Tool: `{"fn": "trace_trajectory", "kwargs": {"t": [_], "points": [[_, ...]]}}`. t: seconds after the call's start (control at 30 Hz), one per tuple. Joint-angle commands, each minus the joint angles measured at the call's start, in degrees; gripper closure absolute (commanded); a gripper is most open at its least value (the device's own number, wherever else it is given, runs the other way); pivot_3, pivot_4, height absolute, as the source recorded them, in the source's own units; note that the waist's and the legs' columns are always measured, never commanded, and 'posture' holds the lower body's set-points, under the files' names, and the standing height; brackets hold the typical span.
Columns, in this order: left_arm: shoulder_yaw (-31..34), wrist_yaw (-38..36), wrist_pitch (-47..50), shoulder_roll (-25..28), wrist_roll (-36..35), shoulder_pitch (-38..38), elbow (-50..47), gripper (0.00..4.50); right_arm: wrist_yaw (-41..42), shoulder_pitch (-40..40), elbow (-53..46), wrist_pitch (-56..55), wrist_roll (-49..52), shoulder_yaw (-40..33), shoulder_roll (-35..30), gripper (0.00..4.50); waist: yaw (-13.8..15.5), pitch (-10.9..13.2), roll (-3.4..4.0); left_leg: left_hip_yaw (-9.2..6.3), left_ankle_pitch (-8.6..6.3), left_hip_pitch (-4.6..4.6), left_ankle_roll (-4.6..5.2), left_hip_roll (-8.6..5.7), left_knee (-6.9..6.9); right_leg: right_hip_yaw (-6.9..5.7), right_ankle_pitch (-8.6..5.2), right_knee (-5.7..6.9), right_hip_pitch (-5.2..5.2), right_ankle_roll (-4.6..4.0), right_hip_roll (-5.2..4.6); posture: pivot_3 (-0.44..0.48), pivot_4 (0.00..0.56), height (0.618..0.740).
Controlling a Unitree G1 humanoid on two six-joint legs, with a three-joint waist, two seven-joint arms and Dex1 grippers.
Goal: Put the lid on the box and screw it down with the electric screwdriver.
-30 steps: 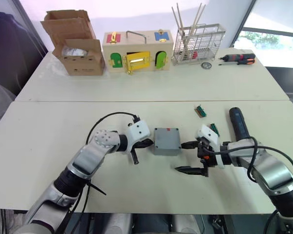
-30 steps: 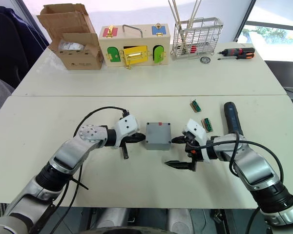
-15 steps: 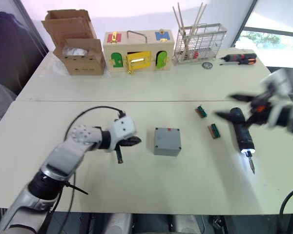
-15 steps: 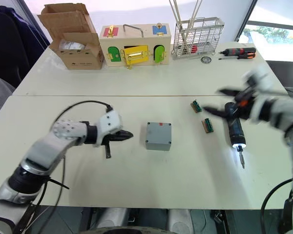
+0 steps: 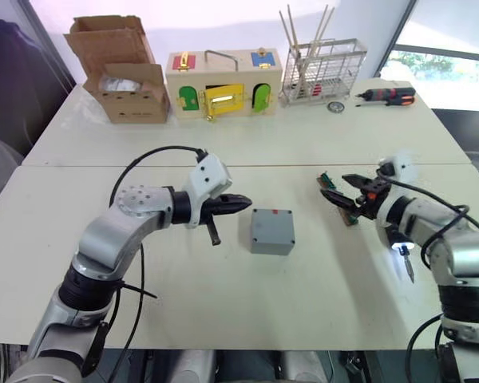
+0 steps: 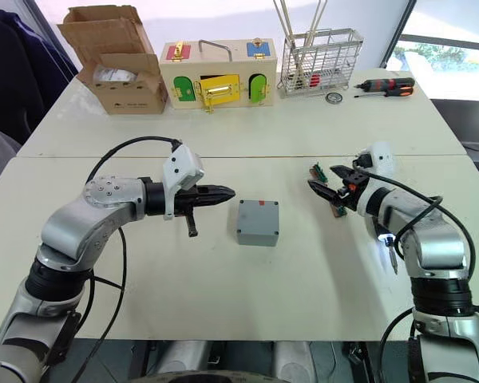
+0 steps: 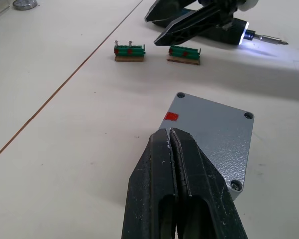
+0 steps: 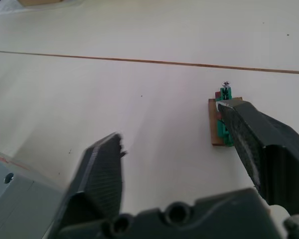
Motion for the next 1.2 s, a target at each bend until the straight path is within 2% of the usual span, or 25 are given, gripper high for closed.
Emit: {"fn": "trace_trajectory", "kwargs": {"t": [0.03, 0.6, 0.7, 0.77, 1.2], "points": [[-0.9, 0.6, -0.5, 0.2, -0.1, -1.0, -1.9, 4.50, -2.2, -1.2, 2.9, -5.2, -2.1, 0.2, 2.0, 1.39, 0.0, 0.0, 0.00, 0.00, 0.00, 0.00, 0.00, 0.00, 0.00, 0.00, 0.00, 0.00, 0.00, 0.00, 0.00, 0.000, 0.150, 0.730], [-3.7, 1.6, -1.9, 1.2, 1.2, -0.8, -1.5, 4.50, -4.2, -5.9, 14.5, -12.9, -5.2, 1.2, 6.1, 1.39, -0.1, 0.0, 0.00, -0.02, 0.00, 0.00, 0.00, 0.00, -0.01, 0.01, 0.00, 0.00, 0.00, 0.00, 0.02, 0.000, 0.150, 0.730], [-4.0, 1.7, -2.2, 1.3, 1.4, -0.8, -1.4, 4.50, -4.5, -6.9, 16.4, -13.5, -5.9, 1.3, 6.3, 2.19, -0.1, 0.0, 0.00, -0.02, 0.00, 0.00, 0.00, 0.00, -0.01, 0.01, 0.00, 0.00, 0.00, 0.00, 0.02, 0.000, 0.150, 0.730], [-4.0, 1.8, -2.4, 1.3, 1.5, -0.9, -1.2, 4.50, -4.6, -7.7, 17.6, -13.9, -6.4, 1.6, 6.4, 3.02, -0.1, 0.0, 0.00, -0.02, 0.00, 0.00, 0.00, 0.00, -0.01, 0.01, 0.00, 0.00, 0.00, 0.00, 0.02, 0.000, 0.150, 0.730], [-4.1, 2.3, -2.6, 1.0, 1.9, -0.9, -1.1, 4.50, -4.6, -9.2, 20.9, -15.3, -7.7, 1.7, 7.0, 3.02, -0.3, 0.0, 0.01, -0.02, 0.00, 0.00, 0.00, 0.00, -0.03, 0.01, 0.00, 0.00, 0.00, 0.00, 0.02, 0.000, 0.150, 0.730]]}}
